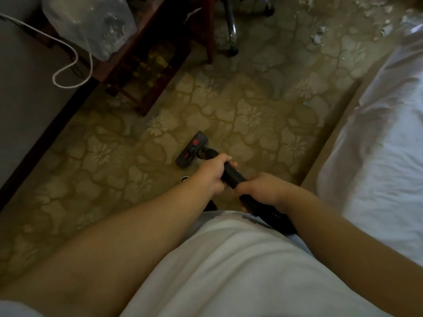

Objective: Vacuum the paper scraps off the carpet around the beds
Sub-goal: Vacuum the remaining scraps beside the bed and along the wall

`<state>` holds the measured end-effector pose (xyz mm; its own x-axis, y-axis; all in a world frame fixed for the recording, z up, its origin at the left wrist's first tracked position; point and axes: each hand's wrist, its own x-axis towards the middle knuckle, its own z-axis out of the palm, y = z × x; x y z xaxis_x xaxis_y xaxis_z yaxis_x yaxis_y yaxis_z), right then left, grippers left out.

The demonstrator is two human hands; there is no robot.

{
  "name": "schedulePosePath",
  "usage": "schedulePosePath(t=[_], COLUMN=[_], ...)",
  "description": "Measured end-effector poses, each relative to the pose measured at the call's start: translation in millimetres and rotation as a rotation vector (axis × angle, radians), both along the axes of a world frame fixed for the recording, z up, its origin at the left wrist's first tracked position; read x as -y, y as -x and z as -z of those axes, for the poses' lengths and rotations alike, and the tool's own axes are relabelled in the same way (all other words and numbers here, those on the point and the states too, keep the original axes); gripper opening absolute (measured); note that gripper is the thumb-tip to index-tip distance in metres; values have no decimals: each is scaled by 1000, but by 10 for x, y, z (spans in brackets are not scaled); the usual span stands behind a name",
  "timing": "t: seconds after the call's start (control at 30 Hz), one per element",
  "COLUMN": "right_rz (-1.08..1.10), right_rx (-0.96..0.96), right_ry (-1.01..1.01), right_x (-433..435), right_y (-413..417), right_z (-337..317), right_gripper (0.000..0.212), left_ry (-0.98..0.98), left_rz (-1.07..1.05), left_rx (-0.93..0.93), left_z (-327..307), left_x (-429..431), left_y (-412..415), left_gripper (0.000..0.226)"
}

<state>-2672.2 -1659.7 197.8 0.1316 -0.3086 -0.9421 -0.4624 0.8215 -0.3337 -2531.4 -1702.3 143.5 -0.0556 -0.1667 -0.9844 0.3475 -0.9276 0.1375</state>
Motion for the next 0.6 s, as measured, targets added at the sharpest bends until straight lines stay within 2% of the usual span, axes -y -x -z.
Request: schedulePosePath(t=[0.23,0.33,0.6], right_rz=[0,-35,-43], right_rx=[56,69,99], right_ry=[-22,-27,-43], right_x=[449,602,637], right_y=[-1137,-1445,-1609], right_z=[36,115,208], right_gripper=[24,28,31], left_ry=[-1,-7,10], left_rz=[-41,-59,-93], left_rx=[78,94,137], left_z=[93,108,121], left_x=[365,485,497], left_y=[-1148,-1467,-1593], left_gripper=[12,7,7])
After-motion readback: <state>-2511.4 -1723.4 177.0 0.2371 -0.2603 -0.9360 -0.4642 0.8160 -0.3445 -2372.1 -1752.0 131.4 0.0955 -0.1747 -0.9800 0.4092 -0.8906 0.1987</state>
